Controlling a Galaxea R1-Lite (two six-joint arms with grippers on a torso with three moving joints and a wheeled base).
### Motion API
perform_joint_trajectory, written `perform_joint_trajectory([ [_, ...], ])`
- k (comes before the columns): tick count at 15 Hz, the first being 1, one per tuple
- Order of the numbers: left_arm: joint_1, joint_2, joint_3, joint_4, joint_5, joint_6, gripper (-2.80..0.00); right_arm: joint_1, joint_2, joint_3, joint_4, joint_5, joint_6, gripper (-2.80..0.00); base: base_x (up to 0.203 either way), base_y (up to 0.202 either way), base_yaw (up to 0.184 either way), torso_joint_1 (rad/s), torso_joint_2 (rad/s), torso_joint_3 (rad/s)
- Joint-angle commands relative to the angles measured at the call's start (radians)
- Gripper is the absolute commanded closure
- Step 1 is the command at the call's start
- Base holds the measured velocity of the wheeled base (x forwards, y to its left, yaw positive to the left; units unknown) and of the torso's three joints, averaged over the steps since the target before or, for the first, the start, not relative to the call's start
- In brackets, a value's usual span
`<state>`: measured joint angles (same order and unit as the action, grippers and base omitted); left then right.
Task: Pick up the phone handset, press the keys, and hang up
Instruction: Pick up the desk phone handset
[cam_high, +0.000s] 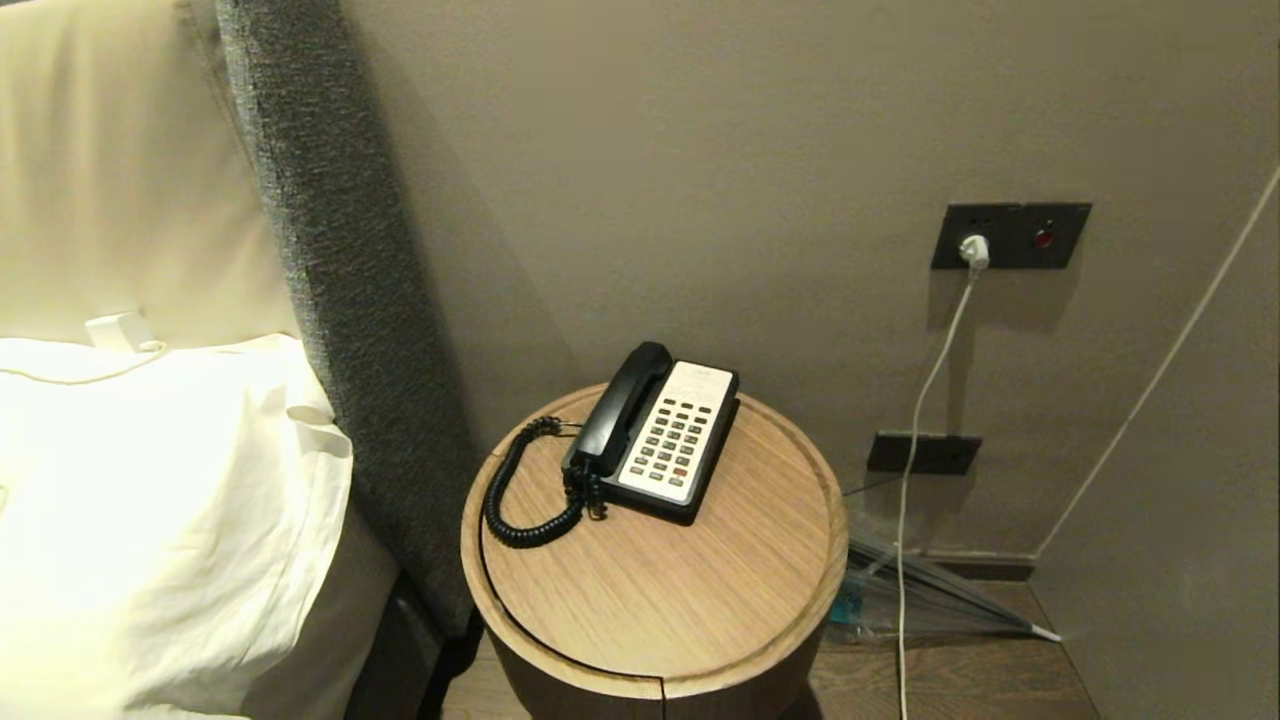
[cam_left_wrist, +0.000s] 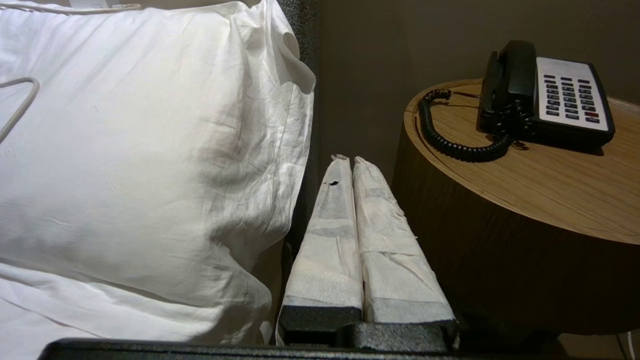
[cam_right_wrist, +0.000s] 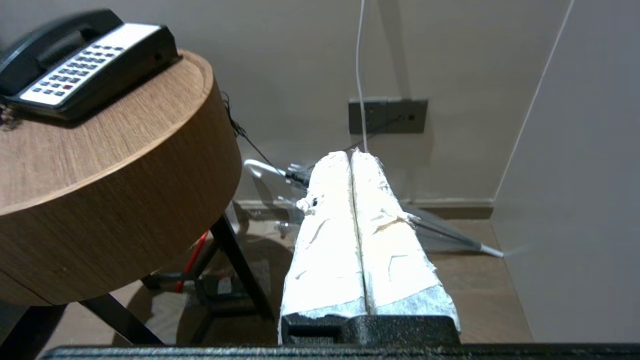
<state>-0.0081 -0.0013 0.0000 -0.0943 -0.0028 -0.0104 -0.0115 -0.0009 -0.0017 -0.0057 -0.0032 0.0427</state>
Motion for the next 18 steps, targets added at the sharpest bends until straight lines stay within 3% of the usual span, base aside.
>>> perform_joint_trajectory([
  [1,0.000,0.001,0.038,-0.001,0.000,0.000,0.00,-0.001,0.001,0.000,0.000,0.000,0.000,0.00,0.000,0.000,0.000,0.002,0.00,-0.182],
  [18,0.000,0.001,0.038,-0.001,0.000,0.000,0.00,-0.001,0.001,0.000,0.000,0.000,0.000,0.00,0.000,0.000,0.000,0.002,0.00,-0.196],
])
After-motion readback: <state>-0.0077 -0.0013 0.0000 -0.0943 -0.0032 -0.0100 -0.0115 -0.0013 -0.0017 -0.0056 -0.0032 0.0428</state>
